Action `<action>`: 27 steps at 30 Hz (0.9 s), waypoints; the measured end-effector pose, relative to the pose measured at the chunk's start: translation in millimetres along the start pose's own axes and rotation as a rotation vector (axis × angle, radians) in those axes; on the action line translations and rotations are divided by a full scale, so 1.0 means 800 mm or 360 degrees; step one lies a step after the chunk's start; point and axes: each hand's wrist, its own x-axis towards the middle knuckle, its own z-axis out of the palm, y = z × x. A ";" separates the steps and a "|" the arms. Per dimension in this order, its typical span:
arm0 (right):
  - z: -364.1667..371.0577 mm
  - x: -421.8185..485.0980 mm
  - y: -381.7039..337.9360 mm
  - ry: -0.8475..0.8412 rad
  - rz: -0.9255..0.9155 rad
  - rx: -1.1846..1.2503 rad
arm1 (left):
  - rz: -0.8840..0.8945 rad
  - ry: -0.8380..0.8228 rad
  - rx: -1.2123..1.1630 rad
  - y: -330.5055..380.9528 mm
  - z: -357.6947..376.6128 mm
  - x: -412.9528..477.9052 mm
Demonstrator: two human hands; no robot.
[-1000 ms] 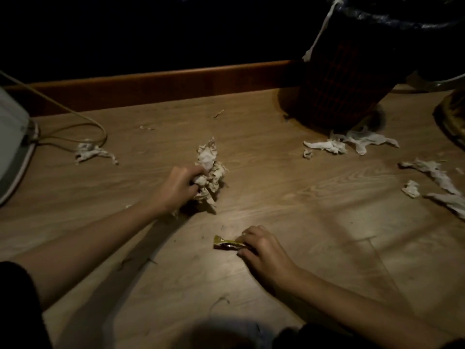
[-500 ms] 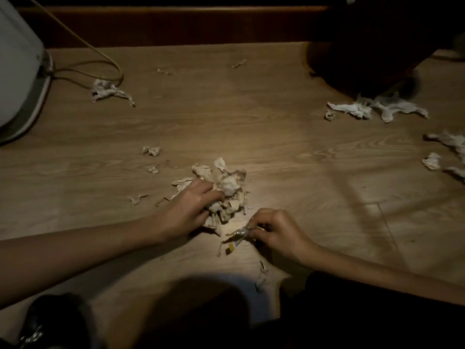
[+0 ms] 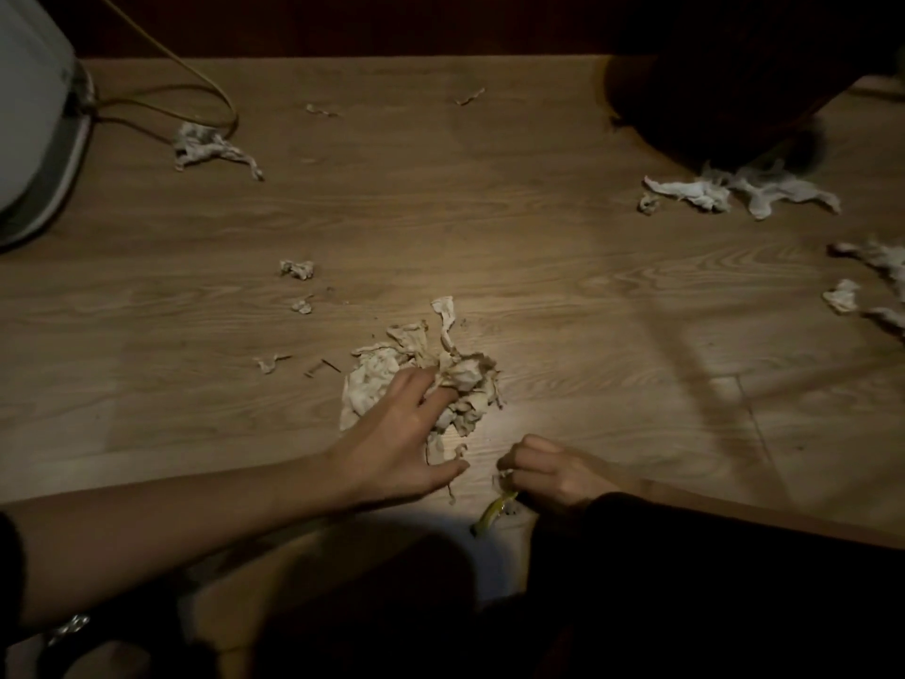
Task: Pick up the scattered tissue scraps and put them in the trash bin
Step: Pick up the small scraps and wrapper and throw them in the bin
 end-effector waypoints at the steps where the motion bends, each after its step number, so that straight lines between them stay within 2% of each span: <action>1: -0.004 0.000 0.001 0.0039 0.0054 0.0034 | -0.0036 -0.0029 0.0023 0.003 0.003 0.000; 4: -0.023 -0.001 0.009 0.0218 0.0291 0.0166 | -0.0081 0.0009 -0.0003 0.010 0.009 0.004; 8: -0.045 -0.006 0.029 0.0441 0.0585 0.0112 | 0.0099 0.0088 -0.0055 -0.001 0.013 0.011; 13: -0.058 0.005 0.046 0.0657 0.0741 0.0080 | 0.0259 0.0084 -0.0002 -0.045 -0.007 0.034; 16: -0.066 0.032 0.047 0.0791 0.0858 0.0215 | 0.0025 0.0235 -0.0182 -0.073 -0.047 0.047; 21: -0.077 0.135 0.050 0.0842 0.0798 0.0404 | -0.0485 0.0786 -0.0507 -0.125 -0.129 0.057; 24: -0.072 0.218 0.040 0.0786 0.0646 0.0412 | -0.0675 0.0993 -0.0468 -0.153 -0.167 0.046; 27: -0.060 0.297 0.021 0.0769 0.0595 0.0442 | -0.0801 0.1061 -0.0314 -0.178 -0.191 0.024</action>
